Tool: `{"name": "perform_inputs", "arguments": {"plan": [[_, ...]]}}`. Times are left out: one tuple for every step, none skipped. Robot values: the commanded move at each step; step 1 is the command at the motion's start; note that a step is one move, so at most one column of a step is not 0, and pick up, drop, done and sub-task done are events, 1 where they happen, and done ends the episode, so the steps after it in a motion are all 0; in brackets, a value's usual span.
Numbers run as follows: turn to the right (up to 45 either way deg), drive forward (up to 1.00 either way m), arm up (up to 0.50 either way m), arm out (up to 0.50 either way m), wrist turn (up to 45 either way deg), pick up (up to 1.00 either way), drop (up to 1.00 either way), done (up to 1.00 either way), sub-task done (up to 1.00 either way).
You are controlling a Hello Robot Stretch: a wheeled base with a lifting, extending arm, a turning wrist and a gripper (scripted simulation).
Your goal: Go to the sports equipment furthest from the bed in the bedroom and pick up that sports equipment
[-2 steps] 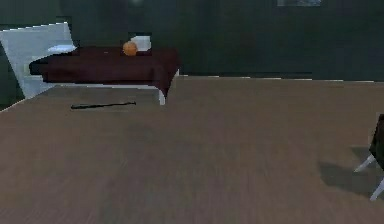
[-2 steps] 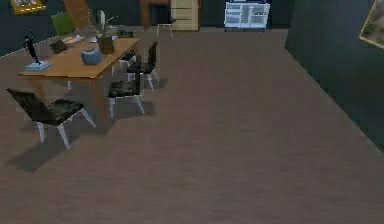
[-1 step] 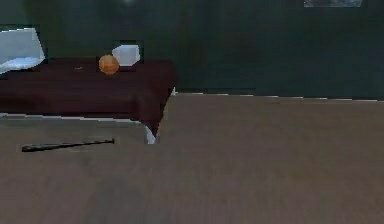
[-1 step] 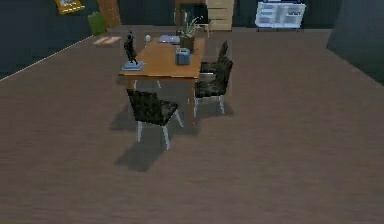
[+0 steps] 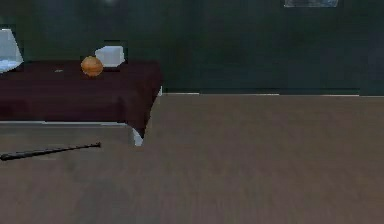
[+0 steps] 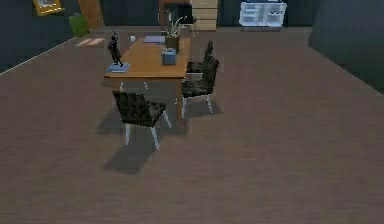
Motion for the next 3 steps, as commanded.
{"name": "perform_inputs", "arguments": {"plan": [[0.0, 1.0, 0.0, 0.0, 0.0, 0.0, 0.0, 0.0, 0.0], [0.0, 0.4, 0.0, 0.0, 0.0, 0.0, 0.0, 0.0, 0.0], [-45.0, 0.0, 0.0, 0.0, 0.0, 0.0, 0.0, 0.0, 0.0]]}}
